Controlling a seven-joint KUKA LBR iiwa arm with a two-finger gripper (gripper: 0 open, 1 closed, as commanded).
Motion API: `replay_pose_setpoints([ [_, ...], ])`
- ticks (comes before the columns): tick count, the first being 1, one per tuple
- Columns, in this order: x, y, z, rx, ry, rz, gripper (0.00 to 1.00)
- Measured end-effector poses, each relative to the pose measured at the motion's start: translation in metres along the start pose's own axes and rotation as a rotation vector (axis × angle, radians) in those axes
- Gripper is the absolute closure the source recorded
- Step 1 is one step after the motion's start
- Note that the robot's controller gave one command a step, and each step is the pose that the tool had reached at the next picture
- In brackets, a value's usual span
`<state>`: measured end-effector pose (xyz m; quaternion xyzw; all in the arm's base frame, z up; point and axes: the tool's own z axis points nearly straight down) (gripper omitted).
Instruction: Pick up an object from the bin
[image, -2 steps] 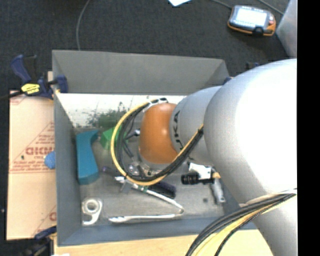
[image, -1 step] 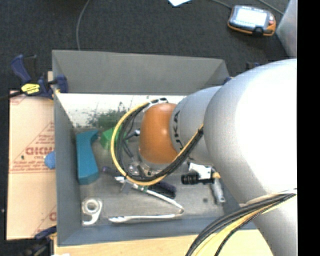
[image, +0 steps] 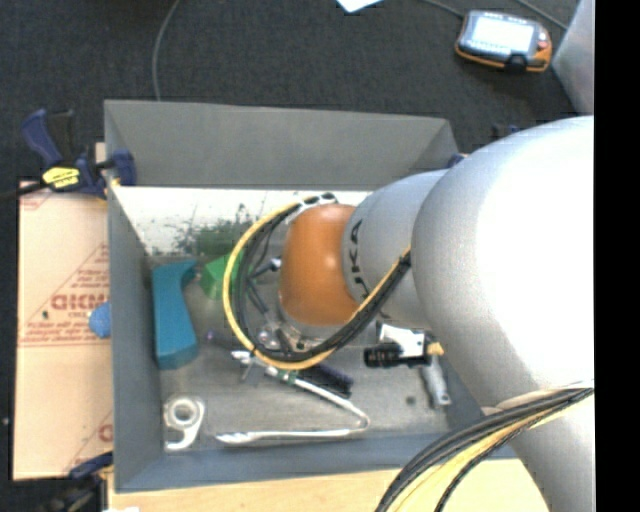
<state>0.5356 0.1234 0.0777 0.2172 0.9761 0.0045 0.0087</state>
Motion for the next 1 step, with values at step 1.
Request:
replay_pose_setpoints([
  [1,0.0018,-0.0021,-0.0217,0.007,0.009,-0.002,1.0],
])
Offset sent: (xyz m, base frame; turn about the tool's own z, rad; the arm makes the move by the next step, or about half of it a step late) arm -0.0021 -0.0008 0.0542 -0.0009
